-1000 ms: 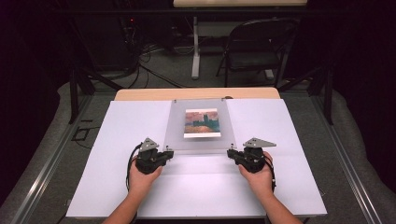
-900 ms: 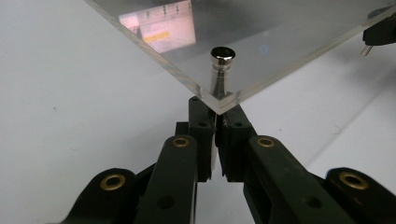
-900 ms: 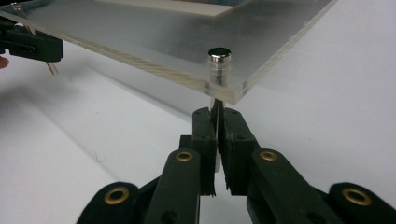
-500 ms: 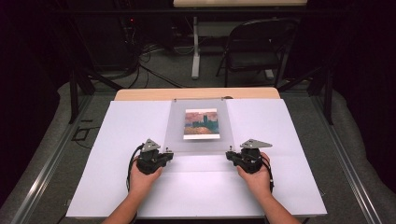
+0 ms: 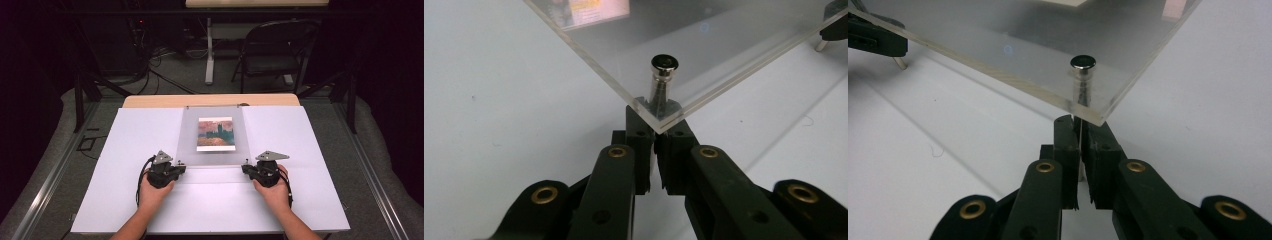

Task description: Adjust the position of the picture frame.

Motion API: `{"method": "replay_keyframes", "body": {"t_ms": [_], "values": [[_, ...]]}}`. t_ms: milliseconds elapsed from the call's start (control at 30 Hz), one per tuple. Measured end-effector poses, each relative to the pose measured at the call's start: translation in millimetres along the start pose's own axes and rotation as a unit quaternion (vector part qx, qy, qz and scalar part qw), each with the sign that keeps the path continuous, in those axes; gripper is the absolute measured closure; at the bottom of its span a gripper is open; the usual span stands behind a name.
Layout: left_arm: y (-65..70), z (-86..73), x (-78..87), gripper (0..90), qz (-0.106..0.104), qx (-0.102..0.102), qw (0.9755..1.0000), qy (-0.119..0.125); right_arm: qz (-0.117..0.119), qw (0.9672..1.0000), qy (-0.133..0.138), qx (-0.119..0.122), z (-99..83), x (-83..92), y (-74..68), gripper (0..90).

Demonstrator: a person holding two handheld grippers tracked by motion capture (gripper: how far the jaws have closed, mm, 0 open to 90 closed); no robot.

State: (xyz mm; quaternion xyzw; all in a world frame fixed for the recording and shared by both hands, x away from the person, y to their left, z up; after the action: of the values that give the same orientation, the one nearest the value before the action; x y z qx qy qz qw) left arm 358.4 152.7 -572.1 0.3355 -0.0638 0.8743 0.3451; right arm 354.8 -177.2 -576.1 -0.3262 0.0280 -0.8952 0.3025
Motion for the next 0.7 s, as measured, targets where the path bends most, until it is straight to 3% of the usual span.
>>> {"method": "replay_keyframes", "body": {"t_ms": [400, 500, 700], "values": [[1.9, -2.3, 2.6, 84.6, -0.003, 0.001, 1.0, -0.002, 0.004, 1.0, -0.001, 0.001, -2.2, 2.2, -1.6, 84.9], [2.0, -2.8, 2.5, 84.1, -0.002, 0.006, 1.0, 0.002, 0.009, 0.9999, 0.001, -0.008, -2.8, 2.7, -0.3, 83.9], [4.8, -4.1, 2.6, 73.8, -0.011, 0.007, 0.9999, 0.009, 0.006, 0.9999, 0.01, -0.007, -3.8, 6.2, -0.1, 76.1]]}}
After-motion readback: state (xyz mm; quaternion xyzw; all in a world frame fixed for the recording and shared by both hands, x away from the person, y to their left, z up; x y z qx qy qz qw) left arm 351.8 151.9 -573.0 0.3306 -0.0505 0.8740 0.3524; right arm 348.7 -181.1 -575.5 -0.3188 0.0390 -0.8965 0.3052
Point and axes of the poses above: each handheld gripper's, and its own axes: x roughly backward along the jaws, z roughly out of its top, y roughly to its right, the point moved 2 cm from there along -x, roughly forward along the jaws, and after that the axes turned 4 degrees about -x, right-handed, at the moved point
